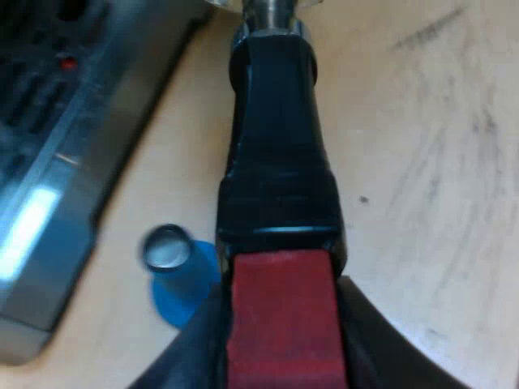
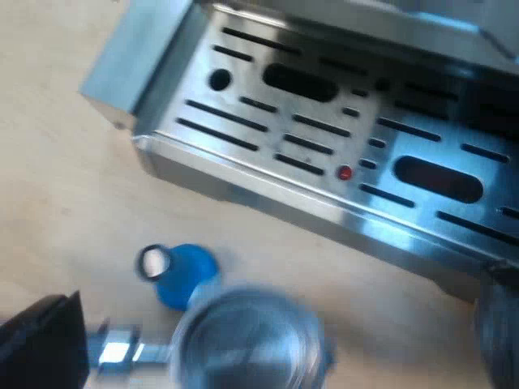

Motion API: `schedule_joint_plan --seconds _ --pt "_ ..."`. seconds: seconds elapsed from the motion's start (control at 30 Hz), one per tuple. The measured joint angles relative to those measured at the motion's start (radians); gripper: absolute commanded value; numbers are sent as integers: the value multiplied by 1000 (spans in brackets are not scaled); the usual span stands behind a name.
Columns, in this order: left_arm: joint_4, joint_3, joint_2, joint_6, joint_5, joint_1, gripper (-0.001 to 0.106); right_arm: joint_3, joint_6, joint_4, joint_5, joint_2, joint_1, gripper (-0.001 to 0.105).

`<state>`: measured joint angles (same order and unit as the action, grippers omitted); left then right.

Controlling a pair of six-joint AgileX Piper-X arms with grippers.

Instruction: Put the handle in the coffee machine

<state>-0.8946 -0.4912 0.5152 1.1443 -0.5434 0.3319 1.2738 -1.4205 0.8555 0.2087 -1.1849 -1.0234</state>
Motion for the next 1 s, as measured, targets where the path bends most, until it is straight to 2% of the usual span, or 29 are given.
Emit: schedule_joint_plan --seconds 0.17,0.27,0.37,0.53,0.73,0.87,1.0 --pt "-21 -47 0 0 4 -50 0 0 -66 0 -4 2 -59 98" --pt "-54 -60 0 -2 2 -64 0 0 -138 0 -2 2 -133 98" --pt "-141 -79 0 -30 -5 -97 0 0 -138 0 -2 2 -174 98" --pt "-215 -96 -10 -48 -7 -149 0 0 -138 0 -4 2 -202 98" --pt "-228 -95 -34 -52 -16 -172 0 0 -57 0 -4 2 -202 98" --pt "-288 -95 -63 -55 -18 -172 0 0 -35 0 -4 2 -202 98" --pt "-332 -95 -72 -55 -16 -172 0 0 30 -6 5 -1 -204 98"
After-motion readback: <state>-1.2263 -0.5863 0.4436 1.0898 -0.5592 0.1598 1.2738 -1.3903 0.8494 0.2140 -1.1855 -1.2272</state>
